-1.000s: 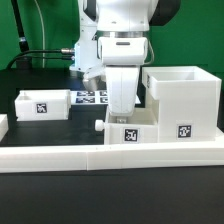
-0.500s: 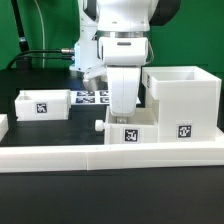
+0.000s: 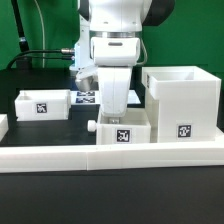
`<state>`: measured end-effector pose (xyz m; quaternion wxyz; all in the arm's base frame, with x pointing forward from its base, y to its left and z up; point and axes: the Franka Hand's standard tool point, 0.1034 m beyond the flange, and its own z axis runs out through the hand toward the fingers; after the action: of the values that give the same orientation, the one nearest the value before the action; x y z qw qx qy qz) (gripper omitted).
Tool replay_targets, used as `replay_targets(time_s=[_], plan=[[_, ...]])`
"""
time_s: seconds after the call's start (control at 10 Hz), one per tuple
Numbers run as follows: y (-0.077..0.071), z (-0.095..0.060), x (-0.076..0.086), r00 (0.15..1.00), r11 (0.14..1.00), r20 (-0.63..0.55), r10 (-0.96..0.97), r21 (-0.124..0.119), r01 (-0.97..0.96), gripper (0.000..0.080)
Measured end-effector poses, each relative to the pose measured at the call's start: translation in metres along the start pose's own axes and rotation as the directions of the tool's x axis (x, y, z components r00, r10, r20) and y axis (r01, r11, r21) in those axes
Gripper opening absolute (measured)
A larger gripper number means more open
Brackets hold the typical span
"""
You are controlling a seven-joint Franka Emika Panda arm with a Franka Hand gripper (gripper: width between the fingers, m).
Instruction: Assemble drawer
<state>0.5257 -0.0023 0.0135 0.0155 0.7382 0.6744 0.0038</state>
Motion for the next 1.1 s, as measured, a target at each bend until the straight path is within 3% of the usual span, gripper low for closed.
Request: replay_targets(time_s=[0.3, 1.1], plan=[[0.001, -0.001, 0.004, 1.0, 1.0, -0.007, -0.026, -0.008, 0.026, 0.0042], [0.002, -0.002, 0.008, 1.0, 1.0, -0.006, -0.009, 0.006, 0.009, 0.0042]])
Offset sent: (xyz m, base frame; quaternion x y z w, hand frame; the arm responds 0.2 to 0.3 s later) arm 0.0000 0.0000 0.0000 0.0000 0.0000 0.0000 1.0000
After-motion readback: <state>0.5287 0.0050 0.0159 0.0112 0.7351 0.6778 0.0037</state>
